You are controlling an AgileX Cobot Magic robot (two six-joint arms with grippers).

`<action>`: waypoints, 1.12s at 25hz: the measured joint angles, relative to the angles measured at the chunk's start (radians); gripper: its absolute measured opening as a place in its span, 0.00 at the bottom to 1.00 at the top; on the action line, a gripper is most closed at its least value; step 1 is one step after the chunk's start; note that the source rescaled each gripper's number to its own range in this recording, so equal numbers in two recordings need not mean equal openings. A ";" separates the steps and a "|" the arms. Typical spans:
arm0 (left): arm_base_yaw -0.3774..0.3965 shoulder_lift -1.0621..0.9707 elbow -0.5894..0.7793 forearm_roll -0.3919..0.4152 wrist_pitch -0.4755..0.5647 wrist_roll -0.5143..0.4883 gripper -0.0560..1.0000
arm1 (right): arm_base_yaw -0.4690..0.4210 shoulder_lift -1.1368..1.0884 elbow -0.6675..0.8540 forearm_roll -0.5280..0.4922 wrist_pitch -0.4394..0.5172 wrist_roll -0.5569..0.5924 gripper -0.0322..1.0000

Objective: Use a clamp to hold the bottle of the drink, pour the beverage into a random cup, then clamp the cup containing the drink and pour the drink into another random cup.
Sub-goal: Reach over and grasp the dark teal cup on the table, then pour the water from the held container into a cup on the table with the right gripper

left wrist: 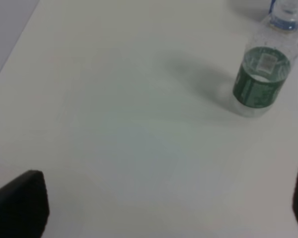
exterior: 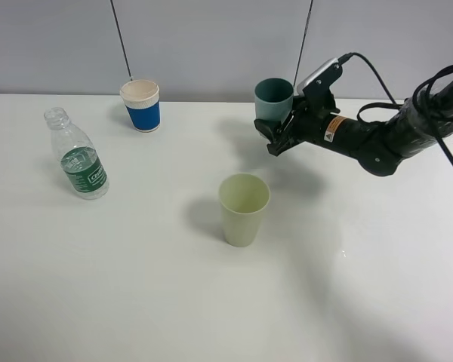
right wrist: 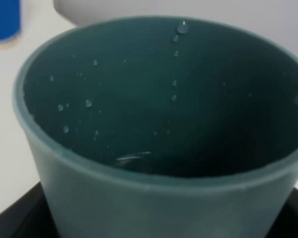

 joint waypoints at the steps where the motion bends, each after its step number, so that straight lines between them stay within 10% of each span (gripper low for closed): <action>1: 0.000 0.000 0.000 0.000 0.000 0.000 1.00 | 0.000 -0.019 0.000 -0.016 0.000 0.000 0.07; 28: 0.000 0.000 0.000 0.001 0.000 0.000 1.00 | 0.010 -0.253 0.001 -0.619 -0.055 -0.035 0.07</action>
